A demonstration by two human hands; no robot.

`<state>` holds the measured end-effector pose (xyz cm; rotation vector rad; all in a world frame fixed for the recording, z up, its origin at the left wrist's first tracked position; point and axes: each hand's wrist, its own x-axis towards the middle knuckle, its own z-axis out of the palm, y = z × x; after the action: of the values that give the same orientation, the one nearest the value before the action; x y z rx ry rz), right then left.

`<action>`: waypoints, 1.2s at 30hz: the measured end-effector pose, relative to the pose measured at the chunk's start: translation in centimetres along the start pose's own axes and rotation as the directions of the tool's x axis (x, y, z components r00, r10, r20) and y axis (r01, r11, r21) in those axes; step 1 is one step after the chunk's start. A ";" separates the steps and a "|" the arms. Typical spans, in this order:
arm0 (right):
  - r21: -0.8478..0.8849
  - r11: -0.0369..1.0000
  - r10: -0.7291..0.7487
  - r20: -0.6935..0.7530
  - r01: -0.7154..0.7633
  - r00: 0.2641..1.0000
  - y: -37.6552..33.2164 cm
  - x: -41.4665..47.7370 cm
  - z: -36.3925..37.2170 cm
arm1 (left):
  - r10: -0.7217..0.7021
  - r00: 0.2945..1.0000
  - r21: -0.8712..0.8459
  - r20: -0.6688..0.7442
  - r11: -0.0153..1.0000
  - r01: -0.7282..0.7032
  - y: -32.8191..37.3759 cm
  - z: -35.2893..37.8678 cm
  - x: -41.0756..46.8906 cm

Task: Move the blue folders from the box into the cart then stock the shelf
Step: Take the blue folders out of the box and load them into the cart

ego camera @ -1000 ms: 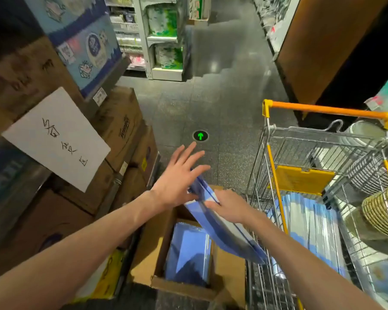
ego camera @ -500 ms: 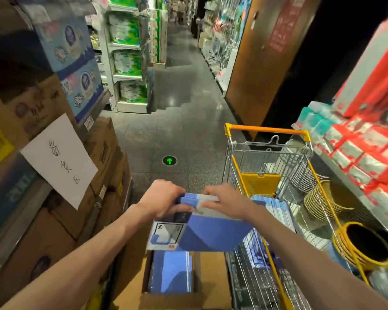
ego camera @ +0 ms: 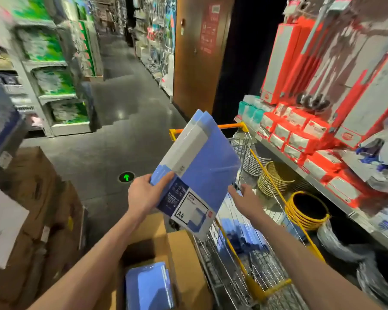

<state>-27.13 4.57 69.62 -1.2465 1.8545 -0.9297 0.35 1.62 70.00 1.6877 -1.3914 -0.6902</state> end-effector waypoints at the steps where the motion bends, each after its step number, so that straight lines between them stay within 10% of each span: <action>1: 0.021 1.000 0.016 0.023 -0.017 1.000 1.5 0.6 -0.6 | -0.016 0.999 -0.063 0.030 0.998 0.018 0.7 1.3 0.0; 7: 0.423 0.897 0.191 -0.119 -0.125 0.974 7.0 2.8 -5.4 | -0.228 0.914 -0.392 0.335 0.849 0.355 4.9 10.2 -1.1; 17: 0.690 0.710 0.463 -0.306 -0.142 0.832 16.6 12.9 -12.9 | -0.402 0.766 -0.132 0.502 0.840 0.527 6.7 26.8 1.1; 27: 0.643 0.674 0.454 0.029 -0.365 0.890 22.0 22.4 -16.3 | -0.584 0.543 -0.069 0.604 0.640 0.765 5.2 34.8 4.4; 36: 0.065 0.891 0.388 0.407 -0.450 0.827 25.5 25.6 -15.9 | -0.618 0.777 0.024 0.117 0.784 0.620 4.3 38.6 4.6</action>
<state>-59.14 -9.77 51.52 -0.7983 1.6077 -0.5287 -32.53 -12.66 54.30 2.1400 -0.8702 -1.1795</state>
